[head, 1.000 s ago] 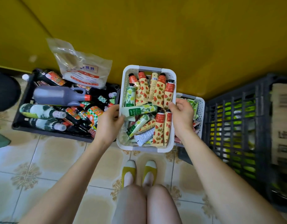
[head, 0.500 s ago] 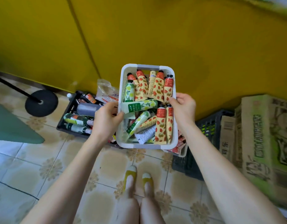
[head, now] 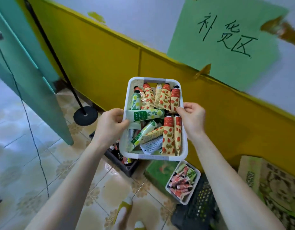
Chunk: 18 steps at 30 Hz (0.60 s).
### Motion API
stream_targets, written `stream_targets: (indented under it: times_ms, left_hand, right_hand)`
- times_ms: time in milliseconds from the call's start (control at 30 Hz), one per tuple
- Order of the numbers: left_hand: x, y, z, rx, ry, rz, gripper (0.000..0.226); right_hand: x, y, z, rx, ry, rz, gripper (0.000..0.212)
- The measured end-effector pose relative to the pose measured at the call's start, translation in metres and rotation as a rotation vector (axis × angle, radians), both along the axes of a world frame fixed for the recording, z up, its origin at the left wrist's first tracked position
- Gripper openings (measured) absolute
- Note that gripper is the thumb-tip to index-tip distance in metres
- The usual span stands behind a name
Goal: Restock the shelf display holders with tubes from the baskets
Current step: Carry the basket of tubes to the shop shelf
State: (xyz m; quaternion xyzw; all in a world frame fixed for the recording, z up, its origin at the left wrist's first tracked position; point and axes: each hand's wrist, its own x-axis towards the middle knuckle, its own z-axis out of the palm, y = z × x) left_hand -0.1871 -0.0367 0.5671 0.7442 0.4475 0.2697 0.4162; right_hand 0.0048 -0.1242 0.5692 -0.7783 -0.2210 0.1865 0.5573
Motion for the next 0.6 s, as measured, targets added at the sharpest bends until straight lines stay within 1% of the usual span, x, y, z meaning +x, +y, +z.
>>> stream_targets:
  times_ms: [133,233,300,367,600]
  left_hand:
    - [-0.043,-0.020,0.026,-0.023,-0.061,0.138,0.018]
    - [-0.080,-0.038,0.046,-0.017,-0.094,0.245,0.016]
    - [-0.108,-0.050,0.057,-0.009,-0.115,0.322,0.016]
    - [-0.140,-0.062,0.066,-0.003,-0.132,0.398,0.016]
    - [-0.270,-0.122,0.087,0.070,-0.149,0.668,0.019]
  right_hand:
    - [-0.030,0.005,0.031,0.049,-0.025,0.146,0.005]
    - [-0.062,0.010,0.050,0.086,-0.030,0.271,0.014]
    - [-0.087,0.015,0.061,0.105,-0.027,0.365,0.014]
    - [-0.117,0.019,0.070,0.125,-0.013,0.464,0.006]
    - [-0.250,0.020,0.090,0.186,-0.053,0.772,0.007]
